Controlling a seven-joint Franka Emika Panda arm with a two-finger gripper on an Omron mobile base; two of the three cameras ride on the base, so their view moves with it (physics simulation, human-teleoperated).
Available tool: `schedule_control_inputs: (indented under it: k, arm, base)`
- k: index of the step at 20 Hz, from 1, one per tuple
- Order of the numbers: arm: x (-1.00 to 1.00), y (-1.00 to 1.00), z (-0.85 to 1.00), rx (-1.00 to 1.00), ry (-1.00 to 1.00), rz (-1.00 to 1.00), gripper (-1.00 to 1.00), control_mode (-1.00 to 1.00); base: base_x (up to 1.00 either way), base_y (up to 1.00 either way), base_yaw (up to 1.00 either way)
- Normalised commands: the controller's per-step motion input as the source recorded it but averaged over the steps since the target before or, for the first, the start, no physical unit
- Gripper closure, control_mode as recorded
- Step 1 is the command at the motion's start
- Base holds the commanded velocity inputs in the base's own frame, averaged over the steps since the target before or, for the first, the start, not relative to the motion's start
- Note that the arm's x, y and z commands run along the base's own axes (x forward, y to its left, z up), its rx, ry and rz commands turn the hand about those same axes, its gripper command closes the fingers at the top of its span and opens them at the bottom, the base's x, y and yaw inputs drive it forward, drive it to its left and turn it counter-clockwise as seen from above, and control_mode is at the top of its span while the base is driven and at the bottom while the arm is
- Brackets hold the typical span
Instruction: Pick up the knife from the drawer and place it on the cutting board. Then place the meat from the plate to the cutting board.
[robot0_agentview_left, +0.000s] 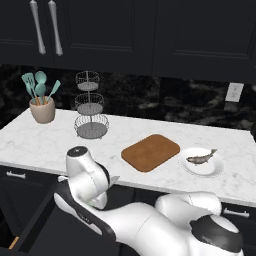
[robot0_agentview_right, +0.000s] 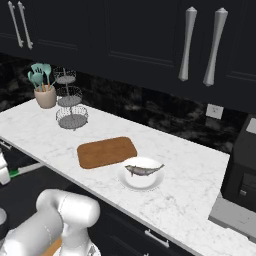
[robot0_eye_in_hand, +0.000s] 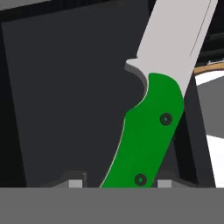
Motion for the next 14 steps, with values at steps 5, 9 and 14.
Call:
schedule_control_inputs:
  k: [5, 9, 14]
  arm:
    - [0.66, -0.63, 0.62, 0.00, 0.00, 0.00, 1.00, -1.00]
    - [0.62, -0.71, 0.21, 0.00, 0.00, 0.00, 1.00, -1.00]
    - [0.67, -0.74, 0.00, 0.00, 0.00, -0.02, 1.00, -1.00]
  base:
    - [0.00, 0.00, 0.00]
    - [0.00, 0.00, 0.00]
    - [0.00, 0.00, 0.00]
